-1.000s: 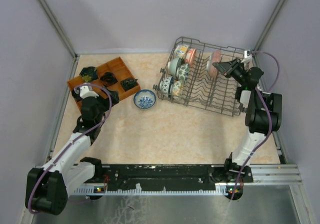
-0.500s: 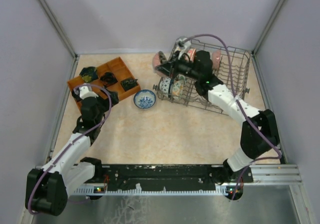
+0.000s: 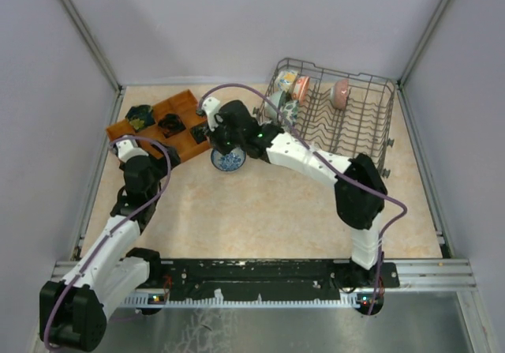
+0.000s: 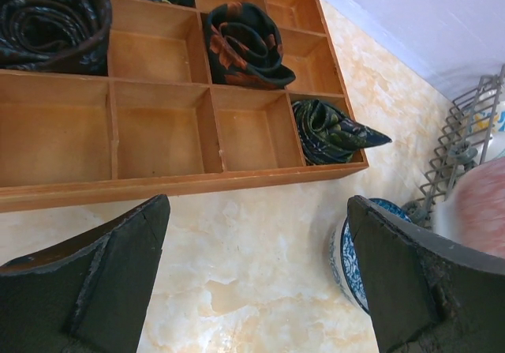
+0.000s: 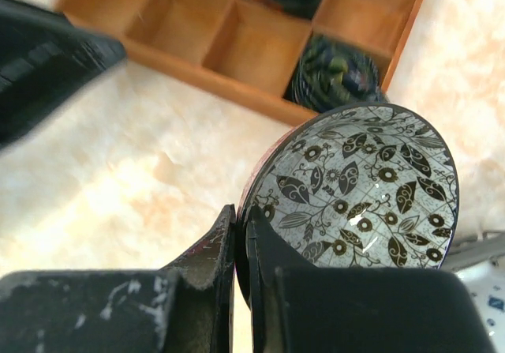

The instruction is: Unload the bowls from the dish rack

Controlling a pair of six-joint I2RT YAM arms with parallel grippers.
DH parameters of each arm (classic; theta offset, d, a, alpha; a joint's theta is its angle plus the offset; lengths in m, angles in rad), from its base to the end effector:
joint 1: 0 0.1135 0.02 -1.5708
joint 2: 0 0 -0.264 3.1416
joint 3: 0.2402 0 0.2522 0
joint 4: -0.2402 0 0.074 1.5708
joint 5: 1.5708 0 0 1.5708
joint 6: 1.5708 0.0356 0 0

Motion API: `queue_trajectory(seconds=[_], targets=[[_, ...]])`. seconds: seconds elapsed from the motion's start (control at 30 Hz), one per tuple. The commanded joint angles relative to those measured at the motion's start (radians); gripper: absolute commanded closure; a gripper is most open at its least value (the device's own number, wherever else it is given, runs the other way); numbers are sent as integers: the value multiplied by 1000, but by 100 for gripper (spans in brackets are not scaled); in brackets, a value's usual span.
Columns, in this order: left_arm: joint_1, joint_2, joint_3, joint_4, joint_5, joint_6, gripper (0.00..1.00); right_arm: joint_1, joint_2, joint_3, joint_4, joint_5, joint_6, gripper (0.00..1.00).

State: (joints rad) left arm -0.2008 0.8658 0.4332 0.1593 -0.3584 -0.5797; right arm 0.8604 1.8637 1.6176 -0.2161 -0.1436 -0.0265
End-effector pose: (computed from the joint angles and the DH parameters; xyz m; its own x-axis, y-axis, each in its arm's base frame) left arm 0.1983 -0.0276 0.2374 -0.1423 -0.4945 -0.8574 -0.2655 0.8536 -0.4482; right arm 0.2871 0.3416 0.3161 -0.2686 -0.3525 -0.8965 -0.8412 0.5392 0.0401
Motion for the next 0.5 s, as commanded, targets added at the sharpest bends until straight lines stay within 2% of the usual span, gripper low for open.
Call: queue_trajectory(seconds=[0.0,0.2,0.47], targets=[[8,-39,9,-26,-52,-2,1,69,59,133,-101,207,-116,100],[11,-37,7,-29,-57,1,1,107,141,192,-173,291,-121,100],[14,-23,2,-11,-37,-2,1,115,170,186,-184,304,-99,100]])
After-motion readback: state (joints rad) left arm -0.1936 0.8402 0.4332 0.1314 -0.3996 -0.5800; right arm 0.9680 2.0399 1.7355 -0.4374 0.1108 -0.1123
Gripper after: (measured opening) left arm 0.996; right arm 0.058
